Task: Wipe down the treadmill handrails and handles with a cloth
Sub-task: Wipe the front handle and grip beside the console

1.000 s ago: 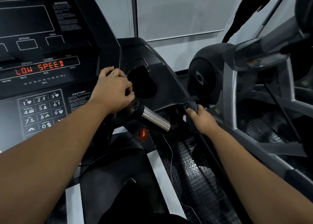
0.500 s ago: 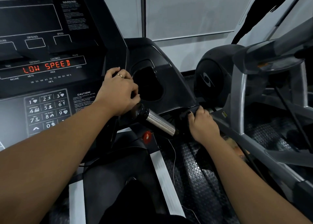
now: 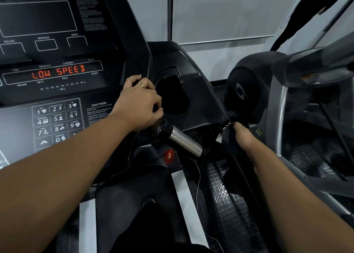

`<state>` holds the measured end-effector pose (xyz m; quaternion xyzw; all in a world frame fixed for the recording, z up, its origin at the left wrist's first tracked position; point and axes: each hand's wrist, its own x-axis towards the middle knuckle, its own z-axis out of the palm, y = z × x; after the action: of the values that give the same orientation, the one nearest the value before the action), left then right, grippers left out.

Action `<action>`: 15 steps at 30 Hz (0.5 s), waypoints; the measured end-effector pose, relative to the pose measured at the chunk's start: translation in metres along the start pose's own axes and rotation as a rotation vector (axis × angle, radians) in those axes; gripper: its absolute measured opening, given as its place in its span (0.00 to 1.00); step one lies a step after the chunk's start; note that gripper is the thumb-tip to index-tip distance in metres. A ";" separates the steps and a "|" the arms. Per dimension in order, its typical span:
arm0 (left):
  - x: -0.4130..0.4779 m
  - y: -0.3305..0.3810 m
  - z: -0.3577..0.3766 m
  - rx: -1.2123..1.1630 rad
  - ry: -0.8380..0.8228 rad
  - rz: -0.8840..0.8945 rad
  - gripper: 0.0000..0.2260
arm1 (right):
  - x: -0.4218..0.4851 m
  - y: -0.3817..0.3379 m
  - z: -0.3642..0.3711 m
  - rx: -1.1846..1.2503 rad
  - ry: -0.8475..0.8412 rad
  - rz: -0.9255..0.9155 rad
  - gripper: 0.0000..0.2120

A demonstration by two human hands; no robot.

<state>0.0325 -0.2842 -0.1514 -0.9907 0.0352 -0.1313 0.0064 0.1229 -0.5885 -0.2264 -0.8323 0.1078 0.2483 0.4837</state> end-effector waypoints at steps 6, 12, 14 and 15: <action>0.001 0.000 -0.001 0.007 -0.008 0.002 0.10 | 0.012 0.003 0.000 0.296 -0.056 0.083 0.19; 0.001 -0.001 0.000 0.004 -0.011 -0.011 0.10 | -0.003 -0.001 -0.001 0.242 -0.077 0.074 0.19; 0.001 -0.001 0.000 0.000 -0.013 -0.009 0.09 | -0.009 0.007 -0.003 0.178 -0.033 0.089 0.18; 0.001 -0.001 0.000 -0.001 -0.012 -0.008 0.09 | -0.013 0.013 -0.005 0.146 -0.013 0.104 0.17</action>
<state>0.0334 -0.2836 -0.1510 -0.9916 0.0315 -0.1252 0.0058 0.1078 -0.6007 -0.2275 -0.7865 0.1656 0.2699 0.5303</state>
